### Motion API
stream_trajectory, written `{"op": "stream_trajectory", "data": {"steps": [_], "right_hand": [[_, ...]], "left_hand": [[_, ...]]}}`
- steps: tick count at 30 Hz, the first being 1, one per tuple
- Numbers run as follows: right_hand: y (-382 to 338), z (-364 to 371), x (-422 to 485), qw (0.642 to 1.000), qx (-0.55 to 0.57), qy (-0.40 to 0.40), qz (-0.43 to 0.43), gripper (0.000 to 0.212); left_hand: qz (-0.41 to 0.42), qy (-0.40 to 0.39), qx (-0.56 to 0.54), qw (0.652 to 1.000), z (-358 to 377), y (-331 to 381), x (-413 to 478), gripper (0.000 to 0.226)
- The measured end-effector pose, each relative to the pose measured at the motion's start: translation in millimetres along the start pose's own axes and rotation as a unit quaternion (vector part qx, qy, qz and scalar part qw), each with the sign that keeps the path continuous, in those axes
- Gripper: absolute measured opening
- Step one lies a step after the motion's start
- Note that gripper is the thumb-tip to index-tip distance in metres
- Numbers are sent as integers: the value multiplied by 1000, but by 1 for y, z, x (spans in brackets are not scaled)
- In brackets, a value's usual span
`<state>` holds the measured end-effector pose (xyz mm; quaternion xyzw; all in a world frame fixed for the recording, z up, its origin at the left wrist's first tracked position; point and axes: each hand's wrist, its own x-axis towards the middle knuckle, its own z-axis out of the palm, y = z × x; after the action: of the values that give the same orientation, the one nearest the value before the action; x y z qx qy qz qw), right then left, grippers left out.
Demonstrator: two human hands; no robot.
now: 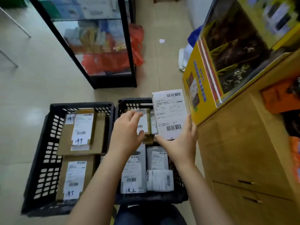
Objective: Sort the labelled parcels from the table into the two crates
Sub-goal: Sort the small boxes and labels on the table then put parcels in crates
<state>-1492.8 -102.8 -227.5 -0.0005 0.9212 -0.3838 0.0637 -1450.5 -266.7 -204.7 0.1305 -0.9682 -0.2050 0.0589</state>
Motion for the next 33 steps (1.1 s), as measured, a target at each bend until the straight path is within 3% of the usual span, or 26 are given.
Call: {"op": "stream_trajectory", "data": {"steps": [10, 18, 28, 33], "right_hand": [[91, 130, 73, 992, -65, -79, 71, 130], [144, 207, 114, 989, -94, -84, 84, 118], [159, 226, 123, 971, -142, -182, 58, 101], [151, 214, 129, 961, -171, -210, 63, 97]], "left_hand": [[-60, -133, 15, 989, 155, -86, 39, 55], [-78, -244, 43, 966, 242, -138, 54, 84], [-80, -311, 78, 944, 272, -149, 56, 94], [-75, -300, 60, 949, 258, -145, 63, 83]]}}
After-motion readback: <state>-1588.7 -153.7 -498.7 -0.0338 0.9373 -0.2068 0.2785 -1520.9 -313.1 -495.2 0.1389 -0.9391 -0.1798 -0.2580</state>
